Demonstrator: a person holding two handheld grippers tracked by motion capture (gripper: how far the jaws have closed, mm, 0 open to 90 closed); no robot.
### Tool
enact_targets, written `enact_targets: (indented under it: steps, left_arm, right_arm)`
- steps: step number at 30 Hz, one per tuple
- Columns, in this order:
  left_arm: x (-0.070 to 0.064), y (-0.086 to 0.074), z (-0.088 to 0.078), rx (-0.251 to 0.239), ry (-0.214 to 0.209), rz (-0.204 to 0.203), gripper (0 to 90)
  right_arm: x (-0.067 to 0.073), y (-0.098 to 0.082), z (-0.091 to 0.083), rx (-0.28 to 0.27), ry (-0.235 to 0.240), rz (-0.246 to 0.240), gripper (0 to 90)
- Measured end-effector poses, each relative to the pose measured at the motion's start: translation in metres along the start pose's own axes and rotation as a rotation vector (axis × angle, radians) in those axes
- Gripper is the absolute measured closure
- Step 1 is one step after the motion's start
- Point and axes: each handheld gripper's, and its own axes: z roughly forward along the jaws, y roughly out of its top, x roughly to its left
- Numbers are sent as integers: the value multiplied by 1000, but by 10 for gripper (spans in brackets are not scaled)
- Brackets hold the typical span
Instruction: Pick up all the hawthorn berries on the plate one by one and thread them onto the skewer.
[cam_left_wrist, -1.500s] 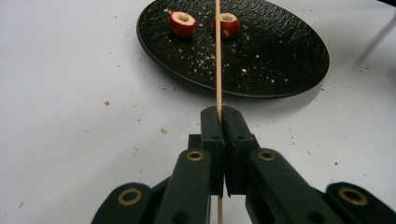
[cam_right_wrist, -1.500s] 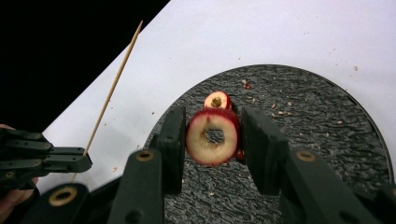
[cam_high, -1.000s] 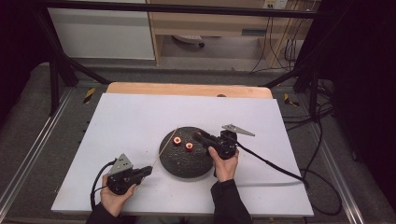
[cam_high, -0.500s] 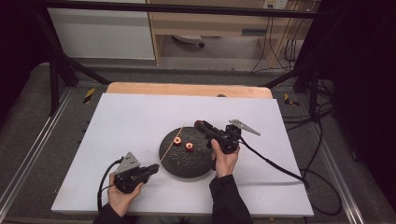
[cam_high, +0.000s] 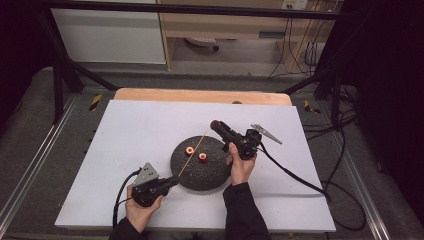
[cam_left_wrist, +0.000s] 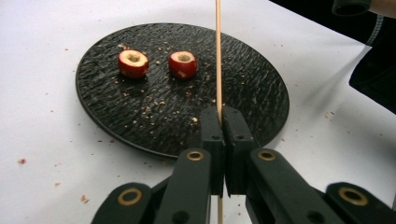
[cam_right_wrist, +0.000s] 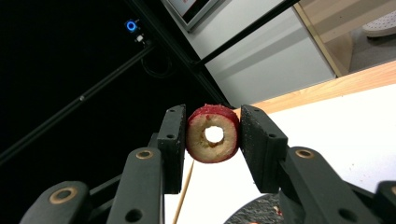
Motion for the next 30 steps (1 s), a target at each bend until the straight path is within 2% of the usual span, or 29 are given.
enact_targets:
  steps: [6, 11, 30]
  left_arm:
    - [-4, 0, 4, 0, -3, 3, 880]
    - [-6, 1, 7, -6, -8, -11, 880]
    - [-12, 4, 12, -25, -17, -22, 880]
  right_arm:
    - [-1, 1, 1, -24, 6, 16, 626]
    - [-1, -1, 2, -37, 9, 25, 626]
    - [0, -5, 3, -45, 20, 48, 627]
